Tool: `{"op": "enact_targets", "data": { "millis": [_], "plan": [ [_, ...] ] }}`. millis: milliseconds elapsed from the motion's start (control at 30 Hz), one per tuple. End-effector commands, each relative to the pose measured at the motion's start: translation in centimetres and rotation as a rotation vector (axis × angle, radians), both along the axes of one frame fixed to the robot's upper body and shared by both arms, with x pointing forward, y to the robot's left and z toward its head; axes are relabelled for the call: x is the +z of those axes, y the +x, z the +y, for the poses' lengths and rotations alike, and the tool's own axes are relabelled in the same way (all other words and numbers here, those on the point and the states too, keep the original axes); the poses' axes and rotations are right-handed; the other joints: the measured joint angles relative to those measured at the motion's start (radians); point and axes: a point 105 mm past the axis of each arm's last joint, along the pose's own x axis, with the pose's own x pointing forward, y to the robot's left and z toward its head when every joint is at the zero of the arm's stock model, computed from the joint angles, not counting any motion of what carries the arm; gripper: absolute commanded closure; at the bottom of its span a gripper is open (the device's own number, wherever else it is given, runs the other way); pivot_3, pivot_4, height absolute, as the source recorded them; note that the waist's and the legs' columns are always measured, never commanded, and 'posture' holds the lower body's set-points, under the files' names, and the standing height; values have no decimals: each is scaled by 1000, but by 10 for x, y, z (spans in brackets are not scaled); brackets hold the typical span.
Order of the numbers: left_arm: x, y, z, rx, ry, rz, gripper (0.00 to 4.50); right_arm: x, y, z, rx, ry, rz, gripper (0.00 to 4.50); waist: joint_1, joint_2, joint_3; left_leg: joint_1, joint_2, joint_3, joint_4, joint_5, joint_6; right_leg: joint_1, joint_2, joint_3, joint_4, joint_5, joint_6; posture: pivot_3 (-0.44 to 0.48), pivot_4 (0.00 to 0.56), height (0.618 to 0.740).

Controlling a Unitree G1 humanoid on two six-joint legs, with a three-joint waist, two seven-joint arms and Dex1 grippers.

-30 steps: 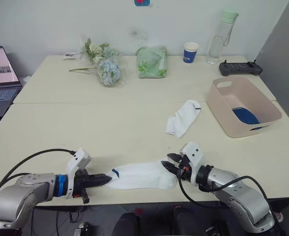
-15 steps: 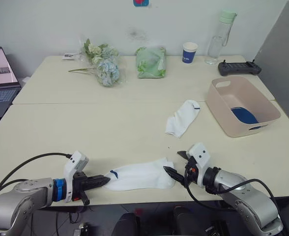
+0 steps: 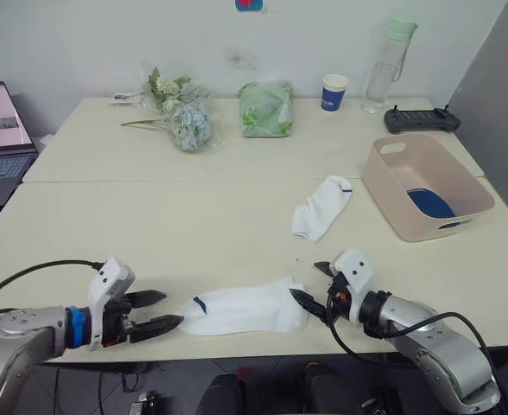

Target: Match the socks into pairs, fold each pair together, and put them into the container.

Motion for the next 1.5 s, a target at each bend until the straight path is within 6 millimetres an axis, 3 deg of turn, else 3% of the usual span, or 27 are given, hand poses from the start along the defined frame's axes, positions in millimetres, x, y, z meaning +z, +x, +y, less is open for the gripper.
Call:
{"op": "enact_targets", "data": {
  "millis": [33,200,300,367,500,733,867,1100,1333,1433,1500],
  "plan": [
    [14,13,4,-48,35,-88,64,25,1,1,30,14,-106,0,0,0,0,0,0,0,0,0,0,0,0,0,0,0,0,0,150,740],
    [37,41,-19,-250,88,-247,64,42,6,-8,42,-64,-214,0,5,-1,0,-1,-1,0,0,0,0,0,0,-1,0,0,0,0,150,740],
    [55,63,-39,-258,38,-369,64,45,11,-21,17,-161,-272,0,5,-1,0,-1,-2,1,1,0,0,0,0,0,0,0,0,0,150,740],
    [61,70,-50,-278,3,-399,64,52,17,-25,-25,-133,-285,0,3,-2,0,-1,-2,2,1,0,0,0,0,0,0,0,0,0,150,740],
    [73,82,-75,-320,-90,-443,64,47,37,-24,-63,-235,-324,0,-6,-2,0,-1,-1,2,1,0,0,-1,2,0,1,0,0,0,150,740],
    [59,90,-102,-368,-113,-506,64,45,55,-25,-141,-280,-318,0,0,-2,0,-2,1,1,2,0,0,-1,5,1,1,0,0,0,150,740],
    [46,102,-126,-421,-66,-549,64,46,46,-22,-126,-203,-251,0,5,-2,0,-4,0,1,6,0,0,-1,5,1,1,0,0,0,150,740],
    [41,131,-187,-507,-25,-658,64,56,11,-28,-40,-146,-176,0,22,-2,0,-9,-3,-1,14,-1,1,-1,5,-1,1,1,2,0,150,740],
    [30,145,-220,-596,58,-653,64,65,9,-42,-100,-143,-177,0,13,-2,0,-9,-2,-1,14,-1,2,-1,6,-1,2,1,2,0,150,740],
    [27,151,-226,-617,83,-627,646,64,8,-44,-119,-144,-173,0,12,-2,0,-9,-2,-1,14,-1,2,-1,7,-1,2,1,2,0,150,740],
    [25,154,-229,-626,89,-620,1302,63,7,-45,-124,-140,-171,0,12,-2,0,-9,-2,-1,14,-1,2,-1,7,-1,2,1,2,0,150,740]
  ]
}}
